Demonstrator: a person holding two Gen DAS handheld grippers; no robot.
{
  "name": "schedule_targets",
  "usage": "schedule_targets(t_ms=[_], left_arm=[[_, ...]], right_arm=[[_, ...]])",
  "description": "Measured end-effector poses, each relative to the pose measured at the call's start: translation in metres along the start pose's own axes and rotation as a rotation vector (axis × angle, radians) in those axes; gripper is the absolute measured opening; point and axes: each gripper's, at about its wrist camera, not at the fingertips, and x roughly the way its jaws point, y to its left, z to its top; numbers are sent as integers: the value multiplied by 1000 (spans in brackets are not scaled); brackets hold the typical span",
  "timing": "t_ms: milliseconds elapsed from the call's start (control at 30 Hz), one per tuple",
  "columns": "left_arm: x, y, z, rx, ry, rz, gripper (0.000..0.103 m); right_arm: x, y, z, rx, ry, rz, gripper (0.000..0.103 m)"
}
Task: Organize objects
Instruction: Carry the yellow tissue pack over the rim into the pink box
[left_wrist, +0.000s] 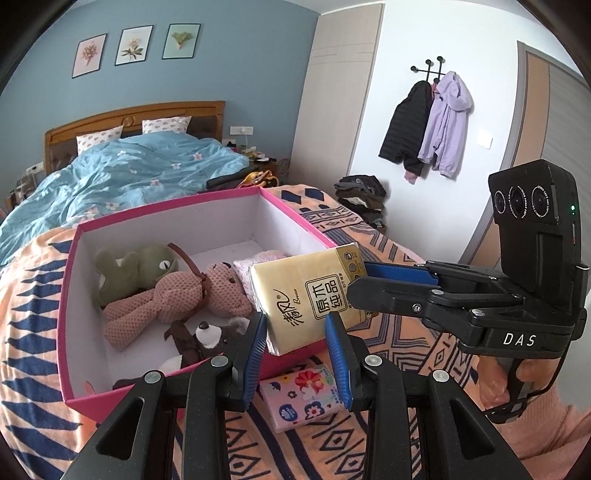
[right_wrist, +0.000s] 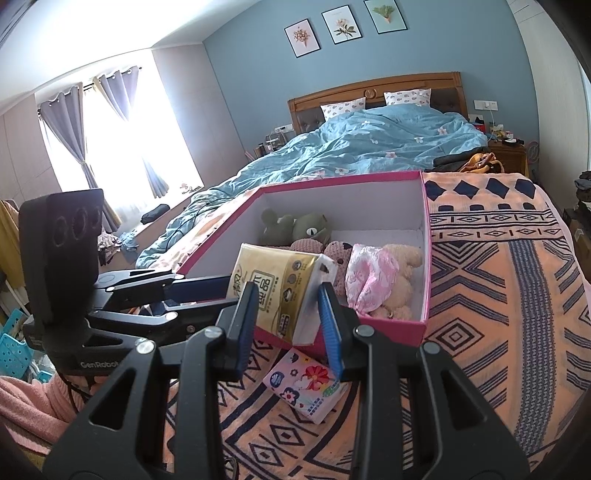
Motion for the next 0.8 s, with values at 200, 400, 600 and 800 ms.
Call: schedule_targets(t_ms=[200,400,600,800], left_arm=[[1,-1,6,9,-7,7,33],[3,0,10,13,-10,12,33],[7,2,12,12,-6,20,33],[13,5,13,7,3,23,33]], right_arm=[[3,-3,5,6,-5,-4,36],[6,-8,8,18,-4,-5,36],[9,-11,10,25,-3,-4,36],[11,-15,10,31,0,-7,36]])
